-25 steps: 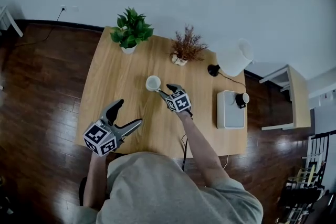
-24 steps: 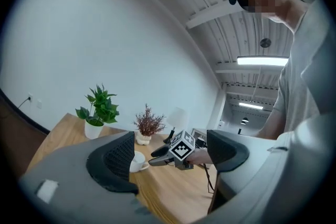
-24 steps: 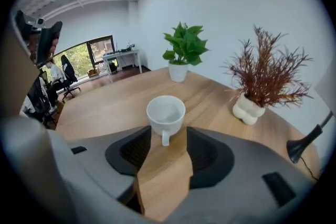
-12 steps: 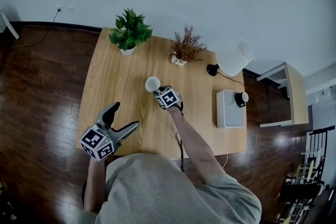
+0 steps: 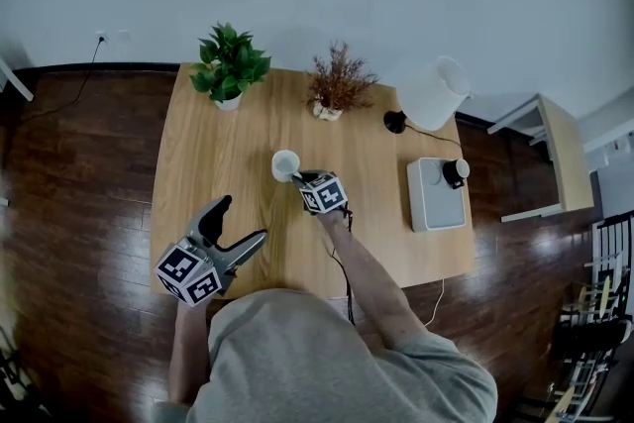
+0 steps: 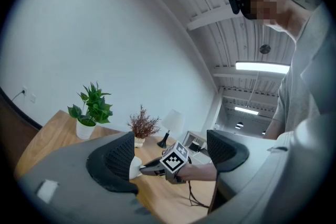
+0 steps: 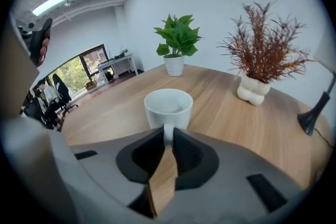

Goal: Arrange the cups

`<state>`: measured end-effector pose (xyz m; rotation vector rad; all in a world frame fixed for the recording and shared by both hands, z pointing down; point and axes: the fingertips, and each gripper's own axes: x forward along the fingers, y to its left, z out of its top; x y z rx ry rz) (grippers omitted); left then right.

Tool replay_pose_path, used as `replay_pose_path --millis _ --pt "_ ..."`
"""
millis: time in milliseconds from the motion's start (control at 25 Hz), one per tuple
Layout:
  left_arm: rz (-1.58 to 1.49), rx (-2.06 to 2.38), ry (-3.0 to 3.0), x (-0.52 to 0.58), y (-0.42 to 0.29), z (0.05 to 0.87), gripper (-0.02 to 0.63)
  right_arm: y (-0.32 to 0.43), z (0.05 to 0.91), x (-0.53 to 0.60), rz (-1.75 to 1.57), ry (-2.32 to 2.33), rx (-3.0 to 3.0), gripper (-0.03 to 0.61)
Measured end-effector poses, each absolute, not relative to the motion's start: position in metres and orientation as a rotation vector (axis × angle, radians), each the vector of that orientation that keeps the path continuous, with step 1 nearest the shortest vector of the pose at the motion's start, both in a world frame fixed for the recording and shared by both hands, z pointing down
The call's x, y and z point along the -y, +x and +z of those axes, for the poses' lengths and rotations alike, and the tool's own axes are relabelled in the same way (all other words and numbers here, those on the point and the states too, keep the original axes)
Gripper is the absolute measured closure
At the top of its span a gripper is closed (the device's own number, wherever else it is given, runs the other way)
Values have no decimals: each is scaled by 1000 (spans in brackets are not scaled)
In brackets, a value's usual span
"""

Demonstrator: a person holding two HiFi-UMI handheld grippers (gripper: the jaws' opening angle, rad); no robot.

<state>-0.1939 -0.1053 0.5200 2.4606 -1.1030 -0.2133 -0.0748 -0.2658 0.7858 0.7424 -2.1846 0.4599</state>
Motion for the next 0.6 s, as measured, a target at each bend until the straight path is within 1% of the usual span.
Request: replay_pose_path --millis 120,320,440,600 --pt "-262 1046 2477 112 -174 505 204 -58 767 254 545 803 2261 515" --pt "-224 886 2552 121 -121 493 204 -3 717 241 588 977 2374 515" --pt "-224 793 2586 128 -80 485 204 51 684 238 575 1111 2409 515" --pt "-194 600 2646 129 -9 480 204 150 656 230 535 1338 2353 515"
